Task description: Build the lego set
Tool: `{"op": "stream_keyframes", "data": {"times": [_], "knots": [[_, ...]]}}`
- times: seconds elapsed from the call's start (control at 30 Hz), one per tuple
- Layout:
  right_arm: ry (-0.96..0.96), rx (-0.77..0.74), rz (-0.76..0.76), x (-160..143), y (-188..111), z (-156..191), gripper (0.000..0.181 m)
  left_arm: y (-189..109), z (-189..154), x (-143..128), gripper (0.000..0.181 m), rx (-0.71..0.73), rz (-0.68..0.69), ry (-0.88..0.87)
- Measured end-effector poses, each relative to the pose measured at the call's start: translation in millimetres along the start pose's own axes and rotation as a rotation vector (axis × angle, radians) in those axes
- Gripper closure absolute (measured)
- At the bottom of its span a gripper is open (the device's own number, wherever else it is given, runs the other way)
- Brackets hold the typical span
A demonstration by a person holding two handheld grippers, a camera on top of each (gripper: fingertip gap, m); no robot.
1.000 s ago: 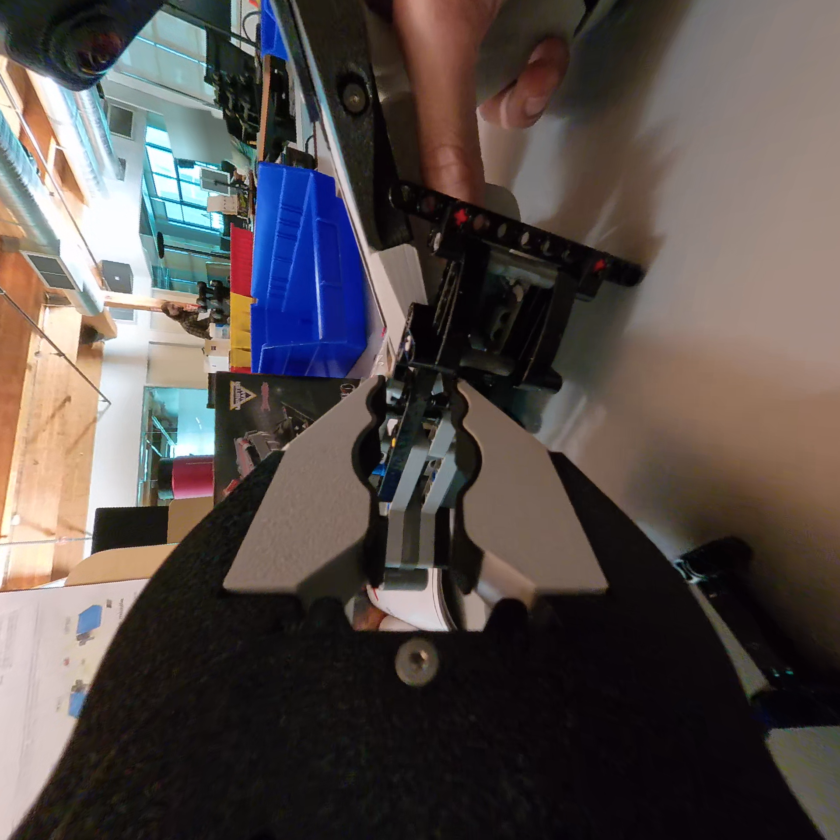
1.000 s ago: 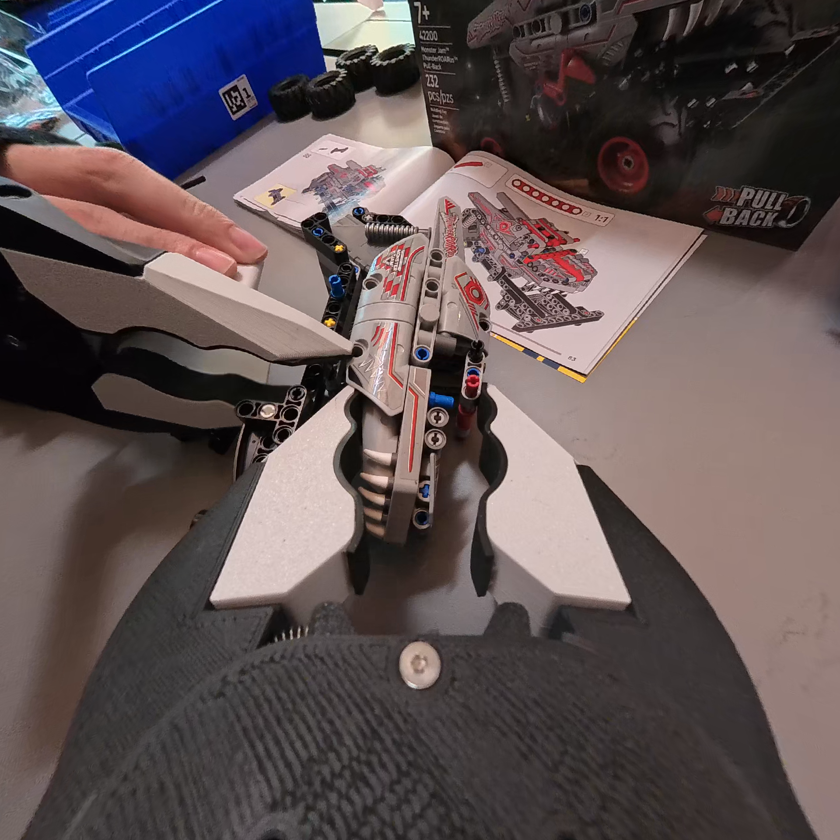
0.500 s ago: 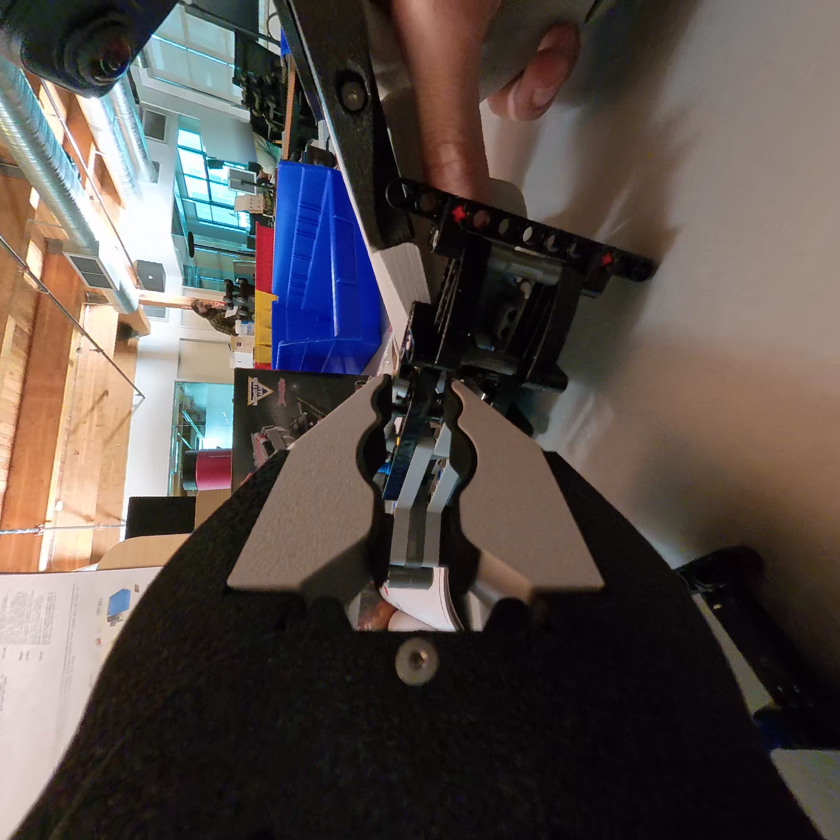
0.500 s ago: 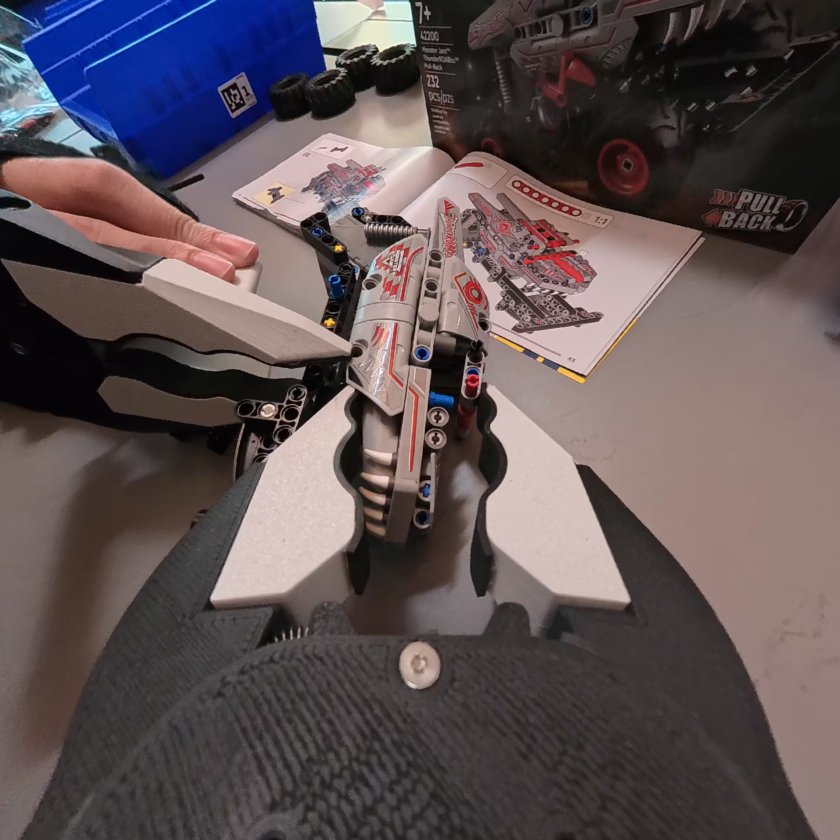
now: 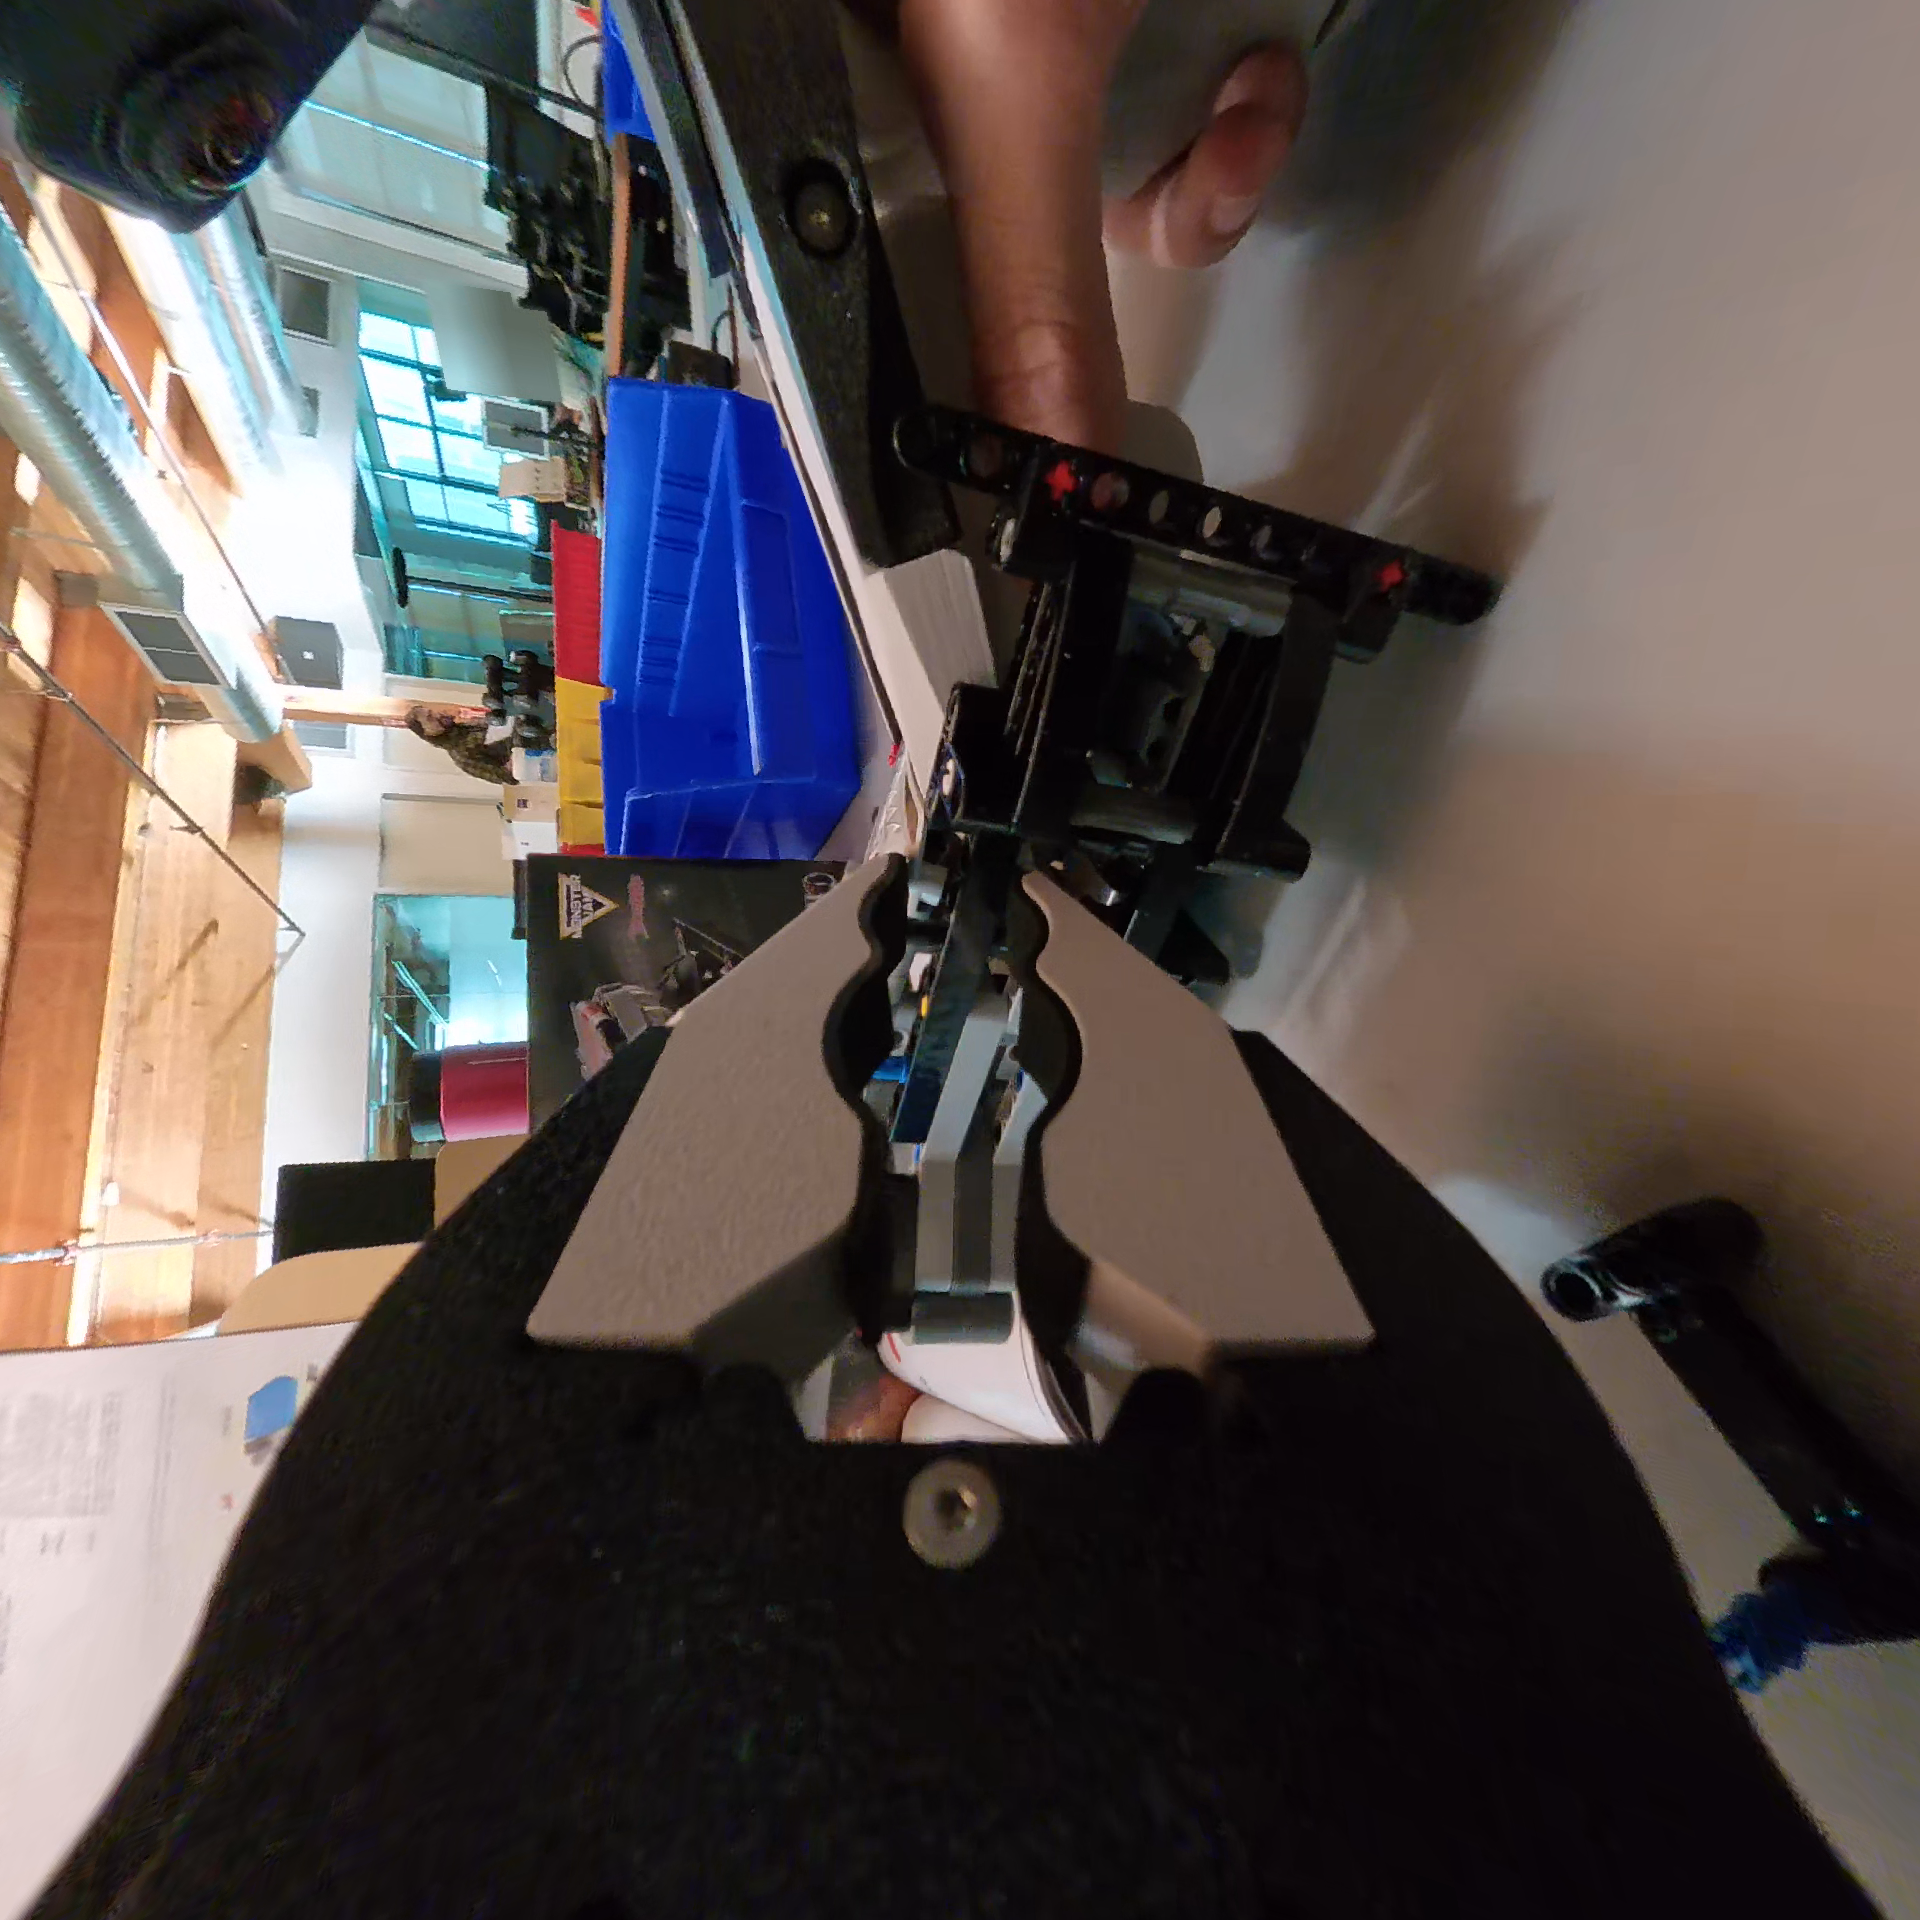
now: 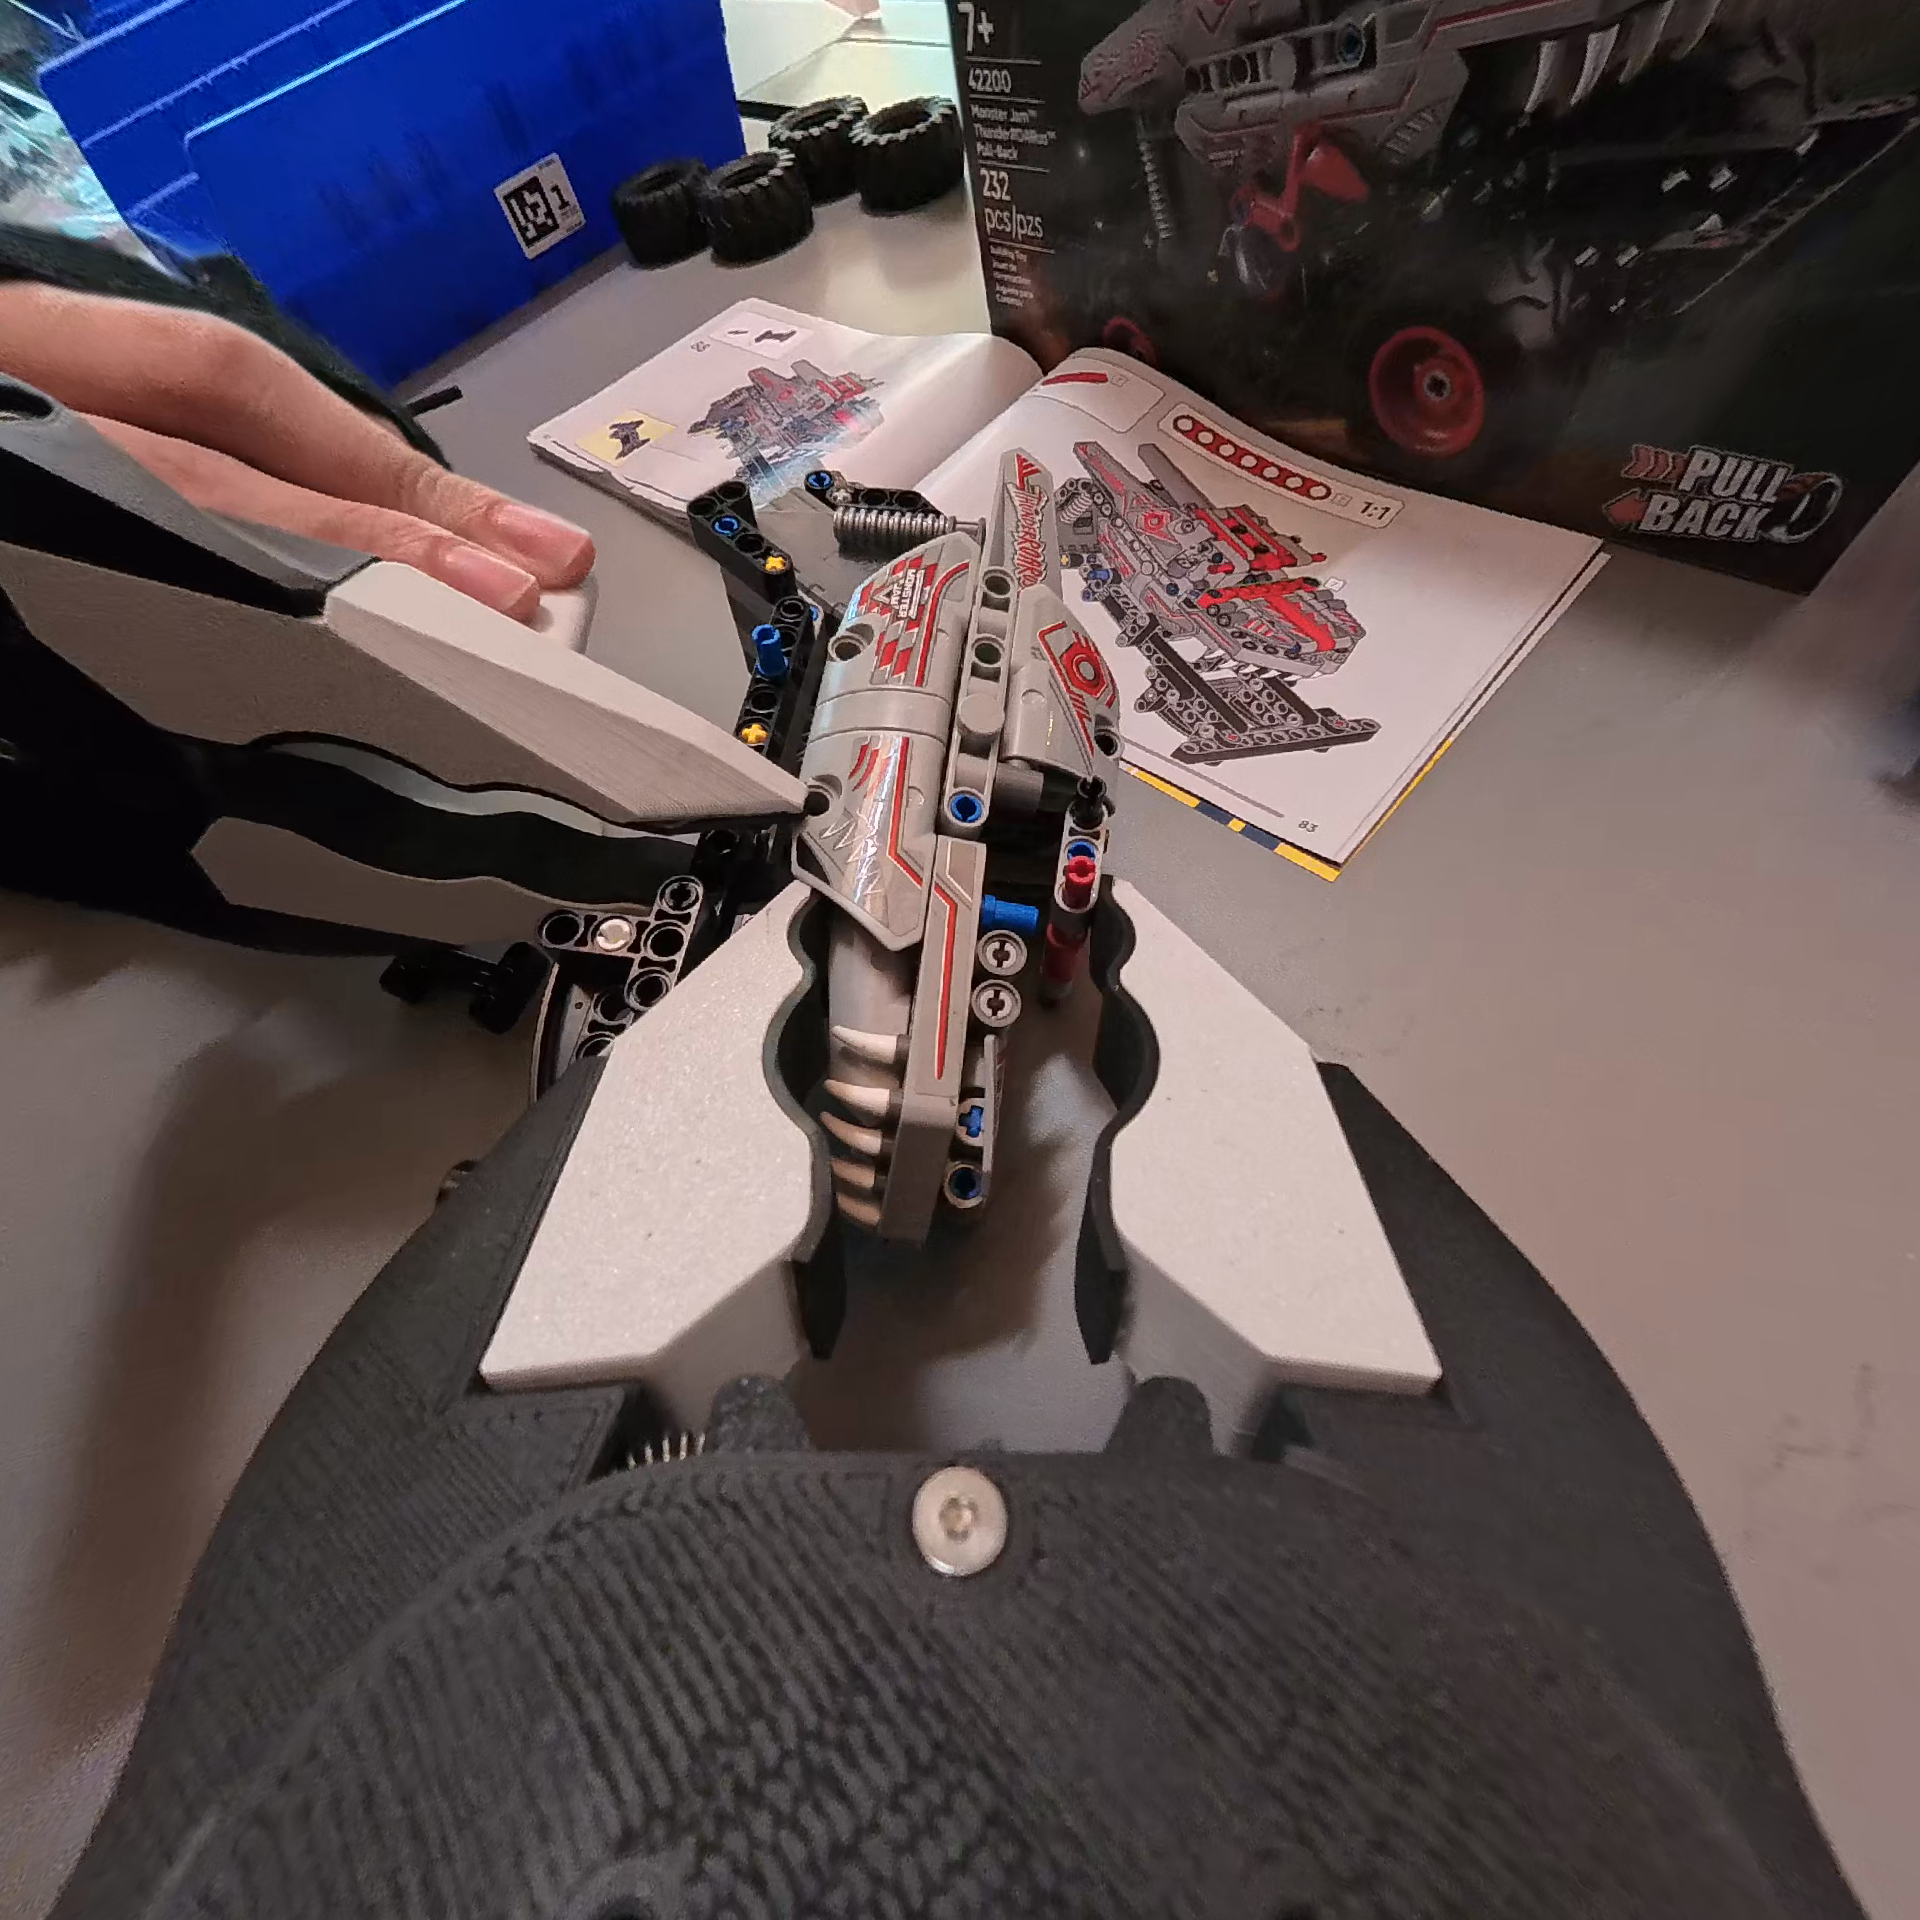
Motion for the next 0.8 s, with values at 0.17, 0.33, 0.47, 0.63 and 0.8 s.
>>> {"op": "stream_keyframes", "data": {"times": [0.17, 0.33, 0.47, 0.63, 0.8], "knots": [[-0.016, -0.008, 0.002, 0.3, 0.2, 1.2, 0.132, -1.5, -2.6, -0.7, 0.166, 0.045, -0.021, -0.011], [-0.033, -0.016, 0.006, 0.6, 0.4, 2.5, 0.132, -2.1, -4.0, 0.2, 0.168, 0.078, -0.029, -0.008], [-0.034, -0.016, 0.006, 0.6, 0.5, 2.7, 0.132, -1.8, -4.5, 0.7, 0.169, 0.085, -0.026, -0.001], [-0.039, -0.018, 0.007, 0.7, 0.5, 3.1, 0.132, -1.9, -4.7, 0.6, 0.169, 0.089, -0.025, 0.006], [-0.062, -0.019, 0.011, 1.2, 1.4, 5.5, 0.132, -4.4, -4.4, 0.3, 0.167, 0.073, -0.018, 0.013]]}}
Point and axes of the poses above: each gripper's, where its closed fingertips meet, y out along the fingers, x out of its top, z = x × y across the jaws, the point moved 7 cm from there along -y, back along the fingers, and after that the axes turned 14 degrees about -y, right-handed, at the moved point
